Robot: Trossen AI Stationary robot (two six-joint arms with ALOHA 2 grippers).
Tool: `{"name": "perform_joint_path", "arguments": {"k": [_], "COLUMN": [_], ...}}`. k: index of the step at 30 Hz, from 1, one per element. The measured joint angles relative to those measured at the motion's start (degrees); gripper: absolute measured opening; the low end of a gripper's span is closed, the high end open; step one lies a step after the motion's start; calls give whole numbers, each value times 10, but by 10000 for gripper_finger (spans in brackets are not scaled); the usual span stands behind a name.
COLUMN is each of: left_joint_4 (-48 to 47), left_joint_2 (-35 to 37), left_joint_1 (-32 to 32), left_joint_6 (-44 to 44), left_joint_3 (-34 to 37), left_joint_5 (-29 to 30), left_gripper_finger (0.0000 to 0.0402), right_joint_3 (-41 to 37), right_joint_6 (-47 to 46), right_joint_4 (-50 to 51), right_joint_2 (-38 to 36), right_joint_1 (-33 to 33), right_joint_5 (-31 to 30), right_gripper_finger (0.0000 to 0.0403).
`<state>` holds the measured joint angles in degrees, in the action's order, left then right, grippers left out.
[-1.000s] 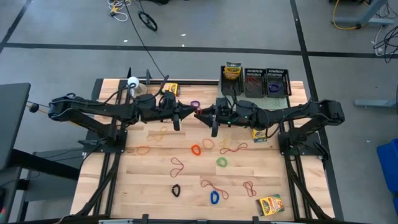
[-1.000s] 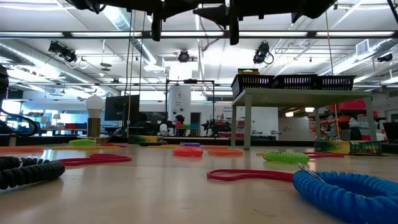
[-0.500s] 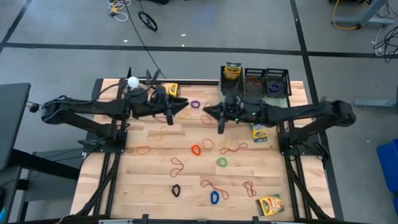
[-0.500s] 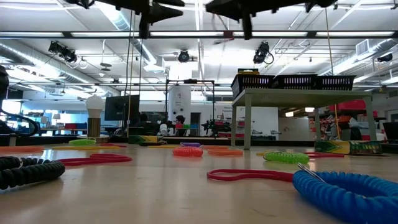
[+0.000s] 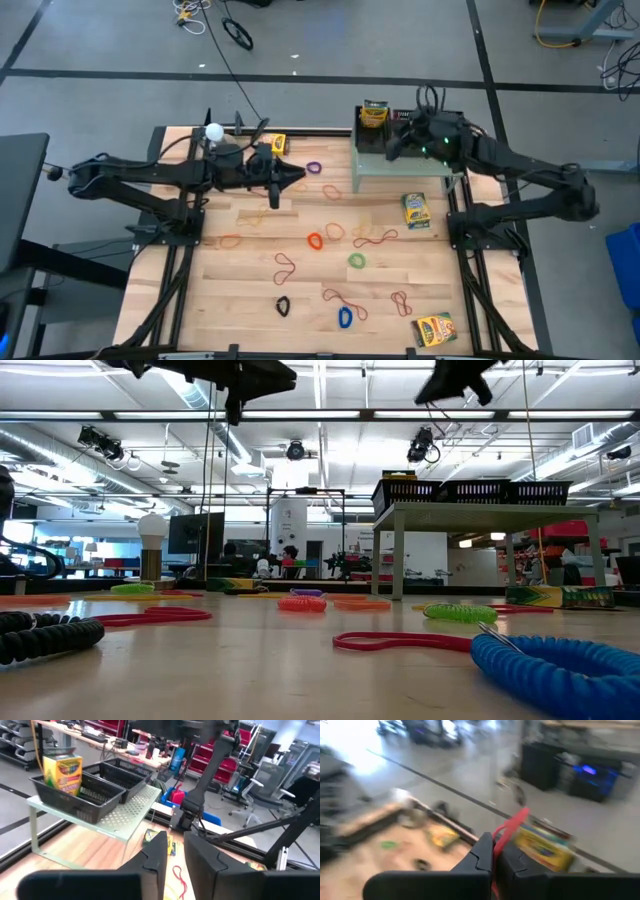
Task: Pick & Place Office Desk Supplies
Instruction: Put the red rubber band into the middle black basket on the shelf
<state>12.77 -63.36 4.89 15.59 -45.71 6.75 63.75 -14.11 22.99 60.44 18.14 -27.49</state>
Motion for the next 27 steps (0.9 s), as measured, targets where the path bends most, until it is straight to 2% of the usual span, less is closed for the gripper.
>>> {"name": "perform_joint_path", "arguments": {"k": [3,8,11,18,27], "left_joint_4": [40,221,312,314,319], "left_joint_2": [-23,-71,-87,-90,-90], "left_joint_1": [0,1,1,1,1], "left_joint_6": [-8,49,73,73,103], "left_joint_3": [14,112,152,163,163], "left_joint_5": [-14,-13,3,7,23], "left_gripper_finger": [47,13,6,7,7], "right_joint_3": [-3,-4,-4,-4,9], "right_joint_6": [-23,-34,-30,-57,-131], "right_joint_4": [27,75,80,102,174], "right_joint_2": [9,39,66,122,130], "right_joint_1": [64,154,194,249,258], "right_joint_5": [6,26,46,103,111], "right_gripper_finger": [4,4,4,21,122]}}
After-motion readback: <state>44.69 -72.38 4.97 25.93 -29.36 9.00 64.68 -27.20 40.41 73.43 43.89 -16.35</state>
